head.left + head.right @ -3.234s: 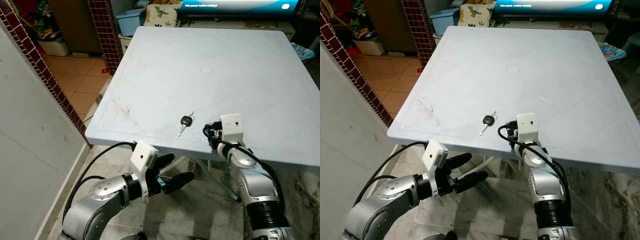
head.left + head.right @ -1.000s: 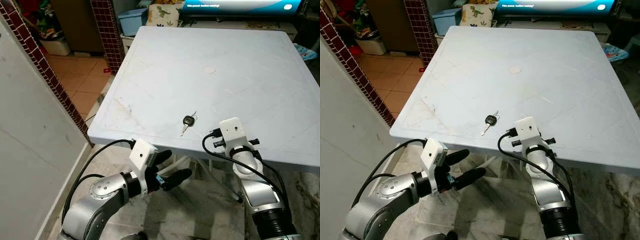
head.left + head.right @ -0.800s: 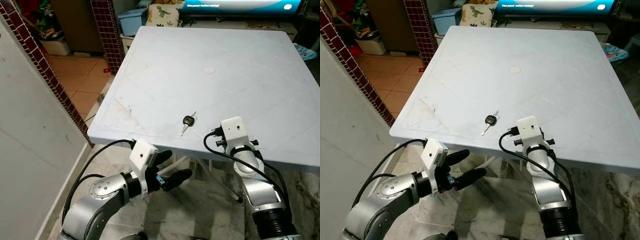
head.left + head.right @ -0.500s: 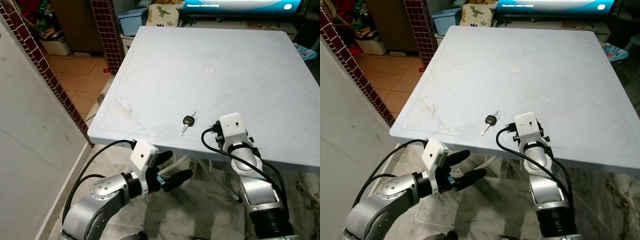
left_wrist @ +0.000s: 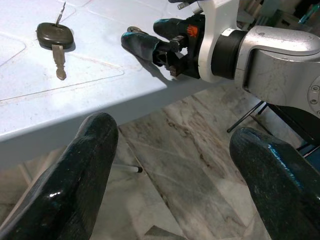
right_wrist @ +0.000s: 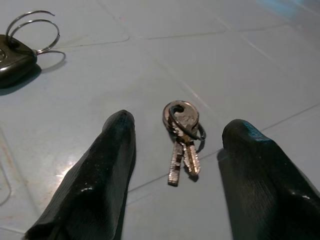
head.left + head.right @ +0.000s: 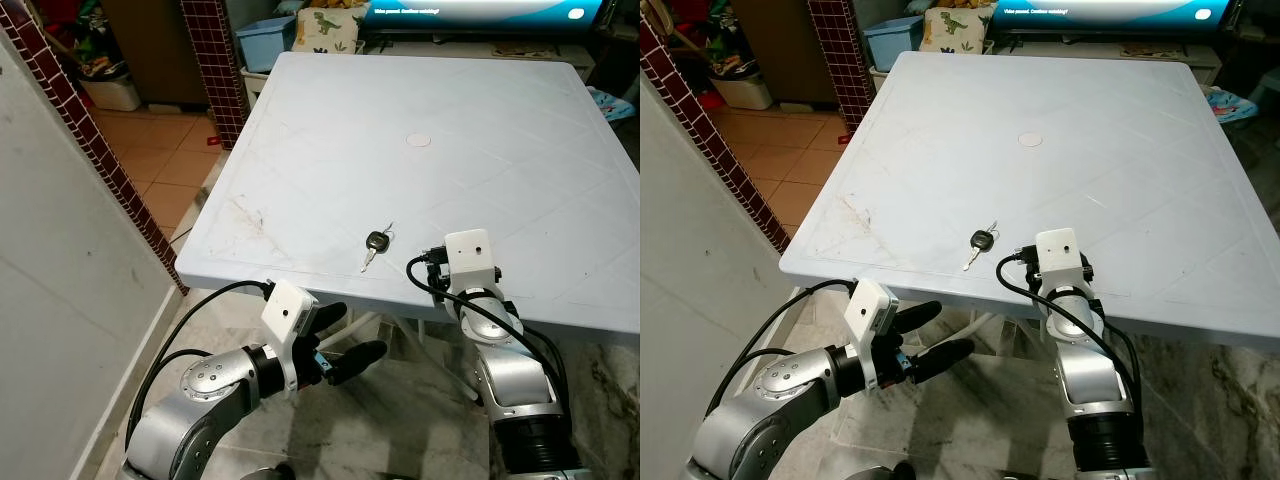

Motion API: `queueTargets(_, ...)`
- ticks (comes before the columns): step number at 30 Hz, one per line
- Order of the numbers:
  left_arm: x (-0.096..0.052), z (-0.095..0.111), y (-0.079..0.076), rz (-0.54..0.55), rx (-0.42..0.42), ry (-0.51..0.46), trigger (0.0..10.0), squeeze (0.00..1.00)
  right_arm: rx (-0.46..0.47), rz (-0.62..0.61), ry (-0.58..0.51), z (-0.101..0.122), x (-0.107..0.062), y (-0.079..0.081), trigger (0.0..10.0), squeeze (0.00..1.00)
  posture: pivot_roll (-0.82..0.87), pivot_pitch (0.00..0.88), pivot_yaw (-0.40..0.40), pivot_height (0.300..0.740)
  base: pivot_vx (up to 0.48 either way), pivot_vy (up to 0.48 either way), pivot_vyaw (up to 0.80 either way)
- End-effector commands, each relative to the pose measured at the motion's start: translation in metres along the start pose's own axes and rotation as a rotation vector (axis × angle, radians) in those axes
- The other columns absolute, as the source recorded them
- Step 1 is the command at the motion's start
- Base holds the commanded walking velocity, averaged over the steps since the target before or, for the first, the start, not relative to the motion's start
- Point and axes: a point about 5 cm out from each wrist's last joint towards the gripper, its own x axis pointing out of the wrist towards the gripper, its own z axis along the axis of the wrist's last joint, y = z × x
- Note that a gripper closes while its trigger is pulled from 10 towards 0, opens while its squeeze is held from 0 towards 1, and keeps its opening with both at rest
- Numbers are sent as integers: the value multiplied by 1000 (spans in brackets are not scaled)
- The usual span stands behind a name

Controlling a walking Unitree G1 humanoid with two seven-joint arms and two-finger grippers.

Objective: Hang keys on a hook

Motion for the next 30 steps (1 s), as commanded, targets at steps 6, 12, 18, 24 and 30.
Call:
queueTargets(6,0,-2,0,-2,-1,11,10000,0,32,19,41,-6,4,5,10000,0,-54,113,52,740,0,0,0)
queueTargets(12,0,-2,0,-1,-1,10,10000,0,43,8,60,-9,10,3,10000,0,-49,114,51,740,0,0,0)
queueTargets(18,-1,-2,-1,-6,-3,10,10000,0,51,3,82,-14,15,2,10000,0,-48,116,53,740,0,0,0)
queueTargets(24,-1,-2,-2,-18,-7,8,10000,0,79,-6,96,-14,17,2,10000,0,-46,117,54,740,0,0,0)
queueTargets(30,-2,-1,-2,-15,-7,6,10000,0,84,-25,-10,0,14,2,10000,0,-47,119,56,740,0,0,0)
